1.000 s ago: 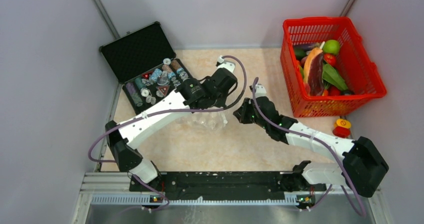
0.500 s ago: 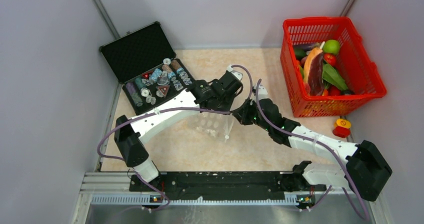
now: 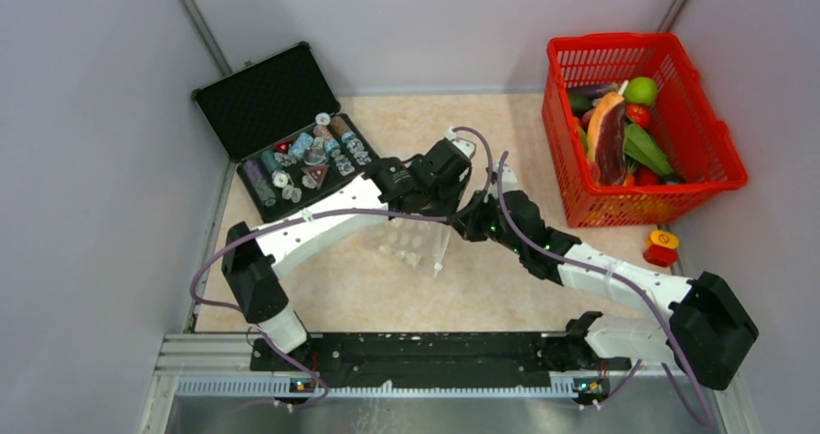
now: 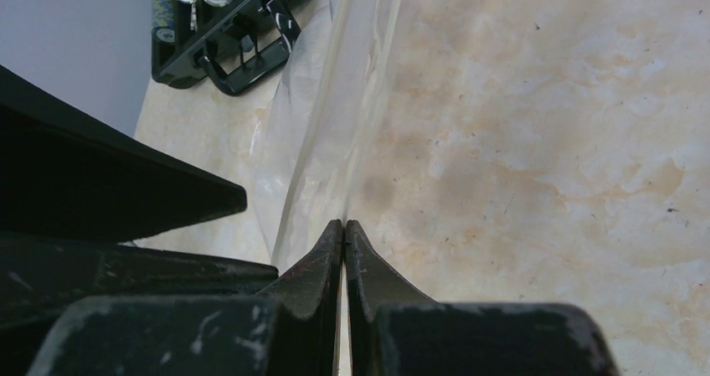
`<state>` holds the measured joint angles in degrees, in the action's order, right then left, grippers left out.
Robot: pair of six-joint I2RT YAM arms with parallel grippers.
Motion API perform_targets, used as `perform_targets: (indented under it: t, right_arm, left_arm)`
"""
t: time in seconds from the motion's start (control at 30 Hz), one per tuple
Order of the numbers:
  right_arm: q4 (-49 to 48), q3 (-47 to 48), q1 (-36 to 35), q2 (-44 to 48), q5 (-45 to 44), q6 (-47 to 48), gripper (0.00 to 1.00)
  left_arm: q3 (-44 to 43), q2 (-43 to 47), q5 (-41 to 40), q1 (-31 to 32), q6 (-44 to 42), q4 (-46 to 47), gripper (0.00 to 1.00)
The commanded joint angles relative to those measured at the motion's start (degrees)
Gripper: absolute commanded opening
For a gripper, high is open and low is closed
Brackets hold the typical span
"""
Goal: Place the food in the zip-top bag and seal the zipper
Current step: Open the zipper of the food storage bag.
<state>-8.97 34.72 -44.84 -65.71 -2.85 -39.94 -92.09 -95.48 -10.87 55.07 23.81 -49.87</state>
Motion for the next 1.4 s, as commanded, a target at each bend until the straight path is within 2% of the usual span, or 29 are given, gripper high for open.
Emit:
perform_targets:
  t: [0.0, 0.33, 0.77, 1.1, 1.37]
  right_arm:
    - [-2.7, 1.1, 0.1, 1.4, -0.3, -1.5, 0.00]
    - [-2.2, 2.2, 0.1, 1.8, -3.4, -4.6, 0.00]
    - [-2.4, 2.3, 0.1, 1.7, -2.5, -6.0, 0.00]
    - [-2.8, 2.4, 0.1, 1.8, -2.1, -6.6, 0.00]
    - [-2.2, 2.5, 0.1, 1.7, -2.3, -6.7, 0.00]
  left_arm:
    - [1.9, 2.2, 4.4, 0.1, -0.1, 3.8, 0.40]
    - [11.6, 7.1, -5.4, 2.2, 4.9, 7.7, 0.32]
    - [7.3, 3.9, -14.9, 4.0, 1.2, 7.1, 0.28]
    - [8.2, 3.8, -12.9, 4.5, -0.3, 10.0, 0.28]
    - [11.6, 6.3, -7.7, 4.5, 0.3, 15.0, 0.37]
